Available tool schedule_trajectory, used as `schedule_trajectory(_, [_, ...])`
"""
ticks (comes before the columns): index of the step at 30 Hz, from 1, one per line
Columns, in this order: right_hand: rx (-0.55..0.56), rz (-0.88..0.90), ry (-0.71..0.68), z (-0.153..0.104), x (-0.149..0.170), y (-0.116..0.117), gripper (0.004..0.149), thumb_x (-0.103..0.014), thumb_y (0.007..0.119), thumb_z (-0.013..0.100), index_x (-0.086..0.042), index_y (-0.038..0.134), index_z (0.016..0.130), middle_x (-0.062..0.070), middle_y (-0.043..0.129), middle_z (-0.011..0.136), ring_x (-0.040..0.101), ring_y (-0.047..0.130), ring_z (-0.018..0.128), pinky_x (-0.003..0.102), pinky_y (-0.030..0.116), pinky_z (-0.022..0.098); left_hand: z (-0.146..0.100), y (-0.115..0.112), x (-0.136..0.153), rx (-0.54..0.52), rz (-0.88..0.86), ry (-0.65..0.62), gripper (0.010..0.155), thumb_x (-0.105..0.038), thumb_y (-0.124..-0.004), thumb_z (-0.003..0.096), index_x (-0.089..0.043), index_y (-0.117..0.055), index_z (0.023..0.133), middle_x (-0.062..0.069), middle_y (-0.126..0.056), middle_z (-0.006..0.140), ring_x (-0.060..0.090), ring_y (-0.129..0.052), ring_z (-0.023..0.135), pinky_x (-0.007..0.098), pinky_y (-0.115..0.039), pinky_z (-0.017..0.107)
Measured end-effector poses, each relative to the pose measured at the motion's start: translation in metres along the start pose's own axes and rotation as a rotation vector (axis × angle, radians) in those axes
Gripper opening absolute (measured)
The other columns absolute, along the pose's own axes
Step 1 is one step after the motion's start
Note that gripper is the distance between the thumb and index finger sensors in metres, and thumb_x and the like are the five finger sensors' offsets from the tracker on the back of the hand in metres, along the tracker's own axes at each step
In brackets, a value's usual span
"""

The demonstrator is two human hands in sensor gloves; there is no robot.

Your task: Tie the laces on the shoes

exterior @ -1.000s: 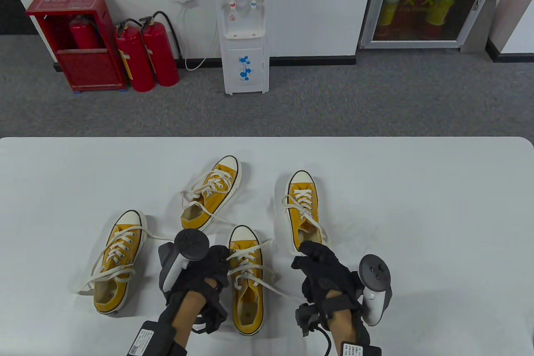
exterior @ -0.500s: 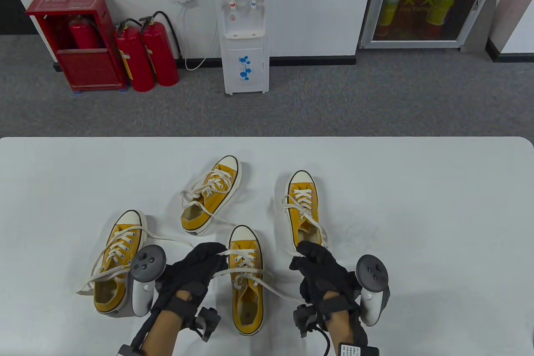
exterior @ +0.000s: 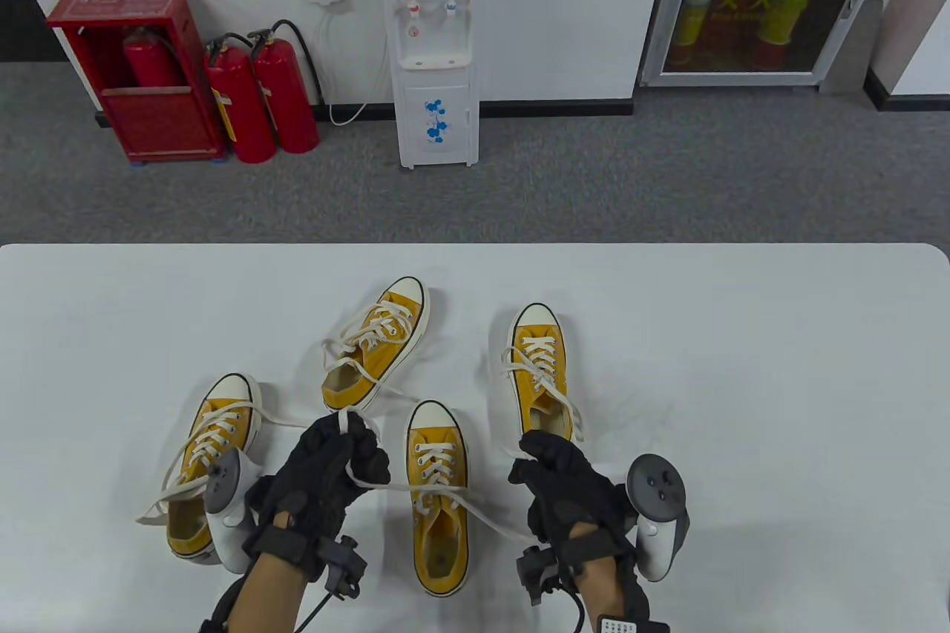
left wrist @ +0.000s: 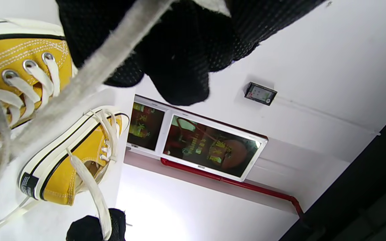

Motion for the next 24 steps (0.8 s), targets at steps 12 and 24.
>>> schedule_trajectory(12, [0.002,0.027,-0.003,0.0,-0.003,-0.005,0.049,-0.031,0.086,0.044,-0.02,0.076,0.091,0.0,0.094,0.073,-0.004,0.097,0.002,0.02,0.088,-0.001,-0.006,0.026,-0.02,-0.172,0.455,0.032,0.042,-0.04,-0.077,0.0499,-0.028,-0.08,0.09,0.001,-0.098,0.078,0.002,-0.103,0.003,0.023,-0.092,-0.001])
schedule_trajectory(24, [-0.118,0.01,-0.084,-0.005,-0.013,0.017,0.049,-0.031,0.087,0.044,-0.02,0.078,0.091,0.0,0.095,0.072,-0.003,0.096,0.002,0.02,0.088,-0.001,0.0,-0.011,-0.011,0.043,0.576,0.059,0.046,-0.043,-0.076,0.0506,-0.026,-0.08,0.093,-0.002,-0.102,0.066,0.003,-0.102,0.004,0.025,-0.092,0.001])
Point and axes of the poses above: the tracker on the back of each hand, its own x axis roughly to the little-finger side, its own z axis roughly from the wrist to the fingertips, y = z × x, the point moved 2 cm from there along z, roughly from the wrist to the fingertips
